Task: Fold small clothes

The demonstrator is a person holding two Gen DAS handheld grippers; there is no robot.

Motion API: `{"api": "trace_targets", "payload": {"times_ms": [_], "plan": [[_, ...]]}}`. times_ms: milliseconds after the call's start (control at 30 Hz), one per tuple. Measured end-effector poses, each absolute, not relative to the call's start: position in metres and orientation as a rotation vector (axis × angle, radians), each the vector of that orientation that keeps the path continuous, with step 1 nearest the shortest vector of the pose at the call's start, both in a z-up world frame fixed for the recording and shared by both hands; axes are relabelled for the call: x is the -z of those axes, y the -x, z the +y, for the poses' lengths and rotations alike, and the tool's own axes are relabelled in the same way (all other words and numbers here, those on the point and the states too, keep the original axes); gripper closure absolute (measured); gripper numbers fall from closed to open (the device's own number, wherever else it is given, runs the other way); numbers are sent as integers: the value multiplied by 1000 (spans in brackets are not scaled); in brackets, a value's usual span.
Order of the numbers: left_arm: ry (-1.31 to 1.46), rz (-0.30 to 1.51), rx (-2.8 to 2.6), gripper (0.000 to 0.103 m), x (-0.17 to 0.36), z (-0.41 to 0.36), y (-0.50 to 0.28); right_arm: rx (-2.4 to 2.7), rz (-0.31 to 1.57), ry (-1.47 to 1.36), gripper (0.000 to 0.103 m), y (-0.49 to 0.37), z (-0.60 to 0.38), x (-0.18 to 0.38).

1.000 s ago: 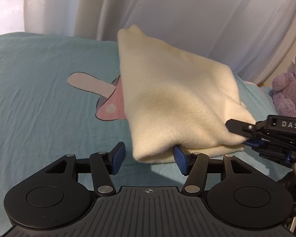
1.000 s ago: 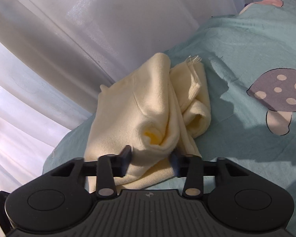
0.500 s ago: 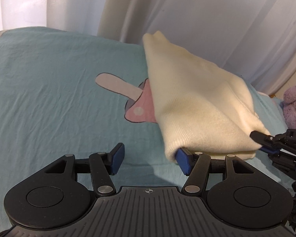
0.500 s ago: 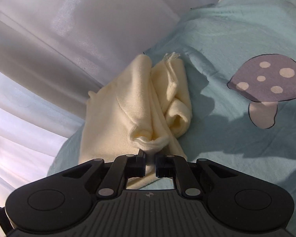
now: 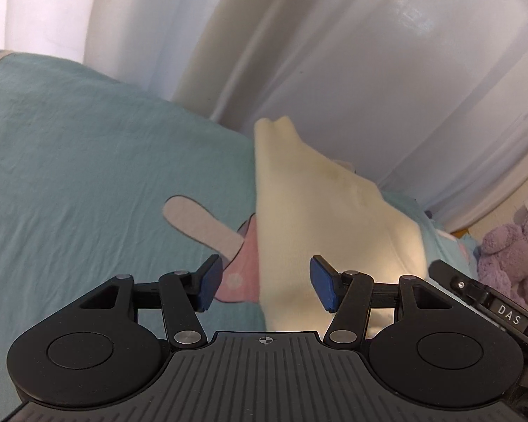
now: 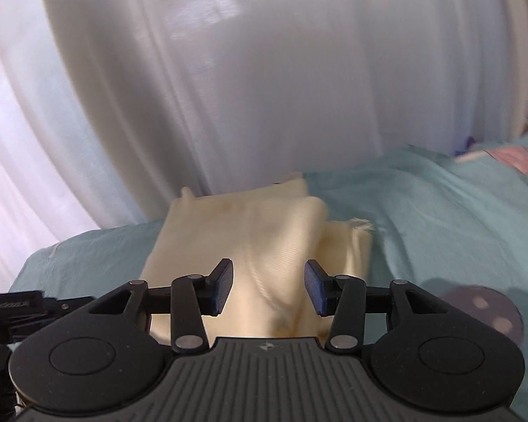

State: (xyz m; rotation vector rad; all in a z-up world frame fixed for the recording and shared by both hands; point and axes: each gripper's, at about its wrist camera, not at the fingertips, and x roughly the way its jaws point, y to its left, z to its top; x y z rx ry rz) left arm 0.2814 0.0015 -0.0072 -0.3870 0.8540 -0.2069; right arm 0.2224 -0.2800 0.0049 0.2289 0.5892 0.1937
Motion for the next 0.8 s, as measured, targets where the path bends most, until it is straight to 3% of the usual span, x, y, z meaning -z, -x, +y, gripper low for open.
{"api": "trace_targets", "payload": {"times_ms": [67, 100, 167, 267, 300, 333, 533, 567, 600, 667, 800], "plan": [[374, 865, 206, 43, 12, -13, -293, -212, 608, -186, 66, -245, -266, 5], [363, 870, 226, 42, 16, -20, -296, -189, 638, -173, 78, -255, -263, 11], [318, 888, 212, 41, 27, -30, -303, -133, 664, -146, 91, -266, -267, 24], [269, 859, 235, 35, 37, -37, -299, -111, 628, -200, 95, -256, -292, 34], [256, 859, 237, 31, 40, -37, -299, -92, 624, -200, 103, -253, -299, 35], [256, 860, 239, 26, 42, -35, -299, -111, 617, -241, 103, -250, -308, 40], [332, 905, 307, 23, 42, -8, -311, -57, 637, -173, 103, -242, -321, 20], [349, 905, 315, 24, 41, 0, -313, -32, 640, -214, 96, -240, -334, 19], [369, 904, 327, 26, 41, 8, -318, -37, 649, -290, 73, -239, -353, 19], [395, 912, 328, 27, 41, 18, -327, -142, 711, -463, 41, -247, -385, 30], [491, 931, 390, 32, 49, 18, -351, -292, 829, -756, 40, -262, -415, 61]]}}
